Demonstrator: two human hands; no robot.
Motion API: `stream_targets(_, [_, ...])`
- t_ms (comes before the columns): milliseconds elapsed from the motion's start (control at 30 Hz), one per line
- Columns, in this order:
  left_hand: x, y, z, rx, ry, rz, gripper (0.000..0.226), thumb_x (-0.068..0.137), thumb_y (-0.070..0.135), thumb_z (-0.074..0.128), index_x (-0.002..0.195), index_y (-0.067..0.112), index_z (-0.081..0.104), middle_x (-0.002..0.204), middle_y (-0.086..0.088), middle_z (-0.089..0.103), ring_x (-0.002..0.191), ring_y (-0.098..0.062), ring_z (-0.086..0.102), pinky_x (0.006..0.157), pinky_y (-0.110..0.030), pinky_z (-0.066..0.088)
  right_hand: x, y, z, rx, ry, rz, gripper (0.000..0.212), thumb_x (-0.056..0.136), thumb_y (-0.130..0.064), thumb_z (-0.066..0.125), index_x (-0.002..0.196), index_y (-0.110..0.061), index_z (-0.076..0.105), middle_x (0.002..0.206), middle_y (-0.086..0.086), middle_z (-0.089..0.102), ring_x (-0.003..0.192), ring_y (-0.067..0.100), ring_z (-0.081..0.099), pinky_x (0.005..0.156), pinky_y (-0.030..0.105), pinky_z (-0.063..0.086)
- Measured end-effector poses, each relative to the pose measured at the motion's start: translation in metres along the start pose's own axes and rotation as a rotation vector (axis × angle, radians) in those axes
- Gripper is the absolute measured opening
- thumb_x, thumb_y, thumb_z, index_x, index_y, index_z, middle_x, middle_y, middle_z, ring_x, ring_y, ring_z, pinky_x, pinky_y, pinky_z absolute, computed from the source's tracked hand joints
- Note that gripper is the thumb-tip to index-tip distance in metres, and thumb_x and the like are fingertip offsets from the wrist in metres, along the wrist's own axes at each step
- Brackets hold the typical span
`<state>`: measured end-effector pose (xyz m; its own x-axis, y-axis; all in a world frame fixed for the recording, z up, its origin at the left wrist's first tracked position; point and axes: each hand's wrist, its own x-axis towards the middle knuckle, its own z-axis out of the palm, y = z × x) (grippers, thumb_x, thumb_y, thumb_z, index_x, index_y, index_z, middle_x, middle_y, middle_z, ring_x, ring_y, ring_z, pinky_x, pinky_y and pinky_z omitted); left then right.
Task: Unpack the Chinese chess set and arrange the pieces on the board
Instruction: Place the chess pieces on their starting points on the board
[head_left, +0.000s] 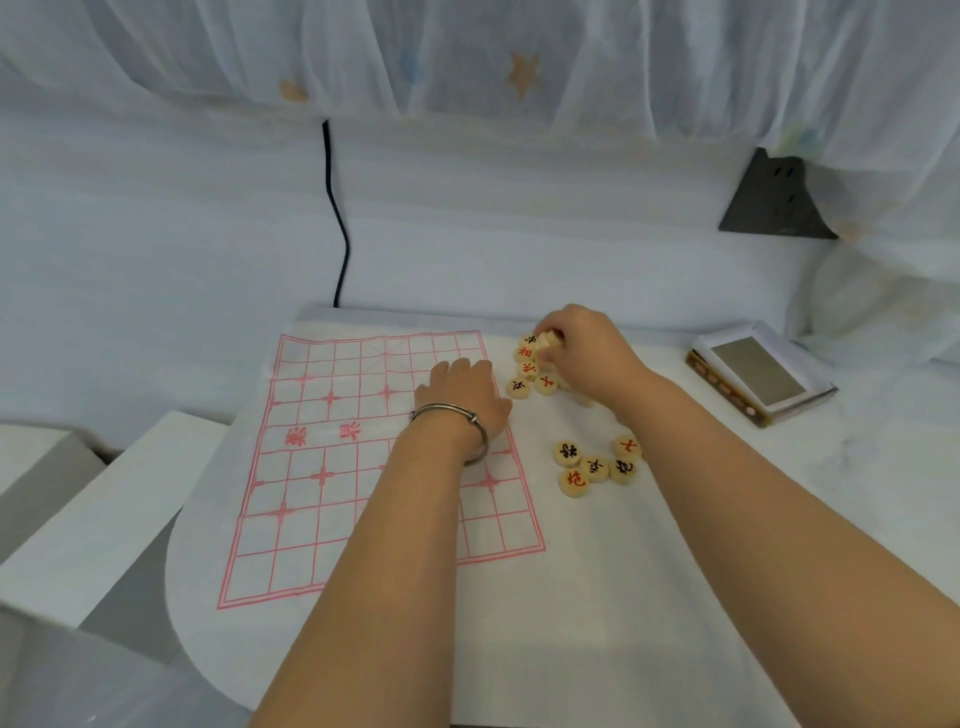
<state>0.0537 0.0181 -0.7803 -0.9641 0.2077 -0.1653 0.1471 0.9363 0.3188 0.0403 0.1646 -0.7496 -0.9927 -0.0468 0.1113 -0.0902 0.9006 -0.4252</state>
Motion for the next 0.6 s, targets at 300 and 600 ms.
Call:
stream_targets(300, [-0.003,-0.008,0.001,0.047,-0.16,-0.016,0.074,0.088,0.052,0.049,0.148,0.028,0.013,0.158,0.001,0.003,0.146,-0.027,-0.003,0.115,-0.056,0.011,0.034,-0.005,0.018,-0.427,-0.328,-0.17,0.03,0.089,-0.002,0.051,0.118,-0.009,0.057,0.125,0.009,0.05,0.109,0.025,0.052,0.076,0.027,0.036])
stream_targets(600, [-0.001,0.0,0.003,-0.002,-0.087,0.016,0.072,0.091,0.048,0.047,0.149,0.026,0.011,0.159,-0.003,0.001,0.146,-0.027,-0.005,0.116,-0.052,0.009,0.036,-0.007,0.014,-0.549,-0.39,-0.211,0.025,0.082,0.004,0.049,0.104,0.002,0.06,0.11,0.017,0.058,0.077,0.021,0.046,0.066,0.031,0.039])
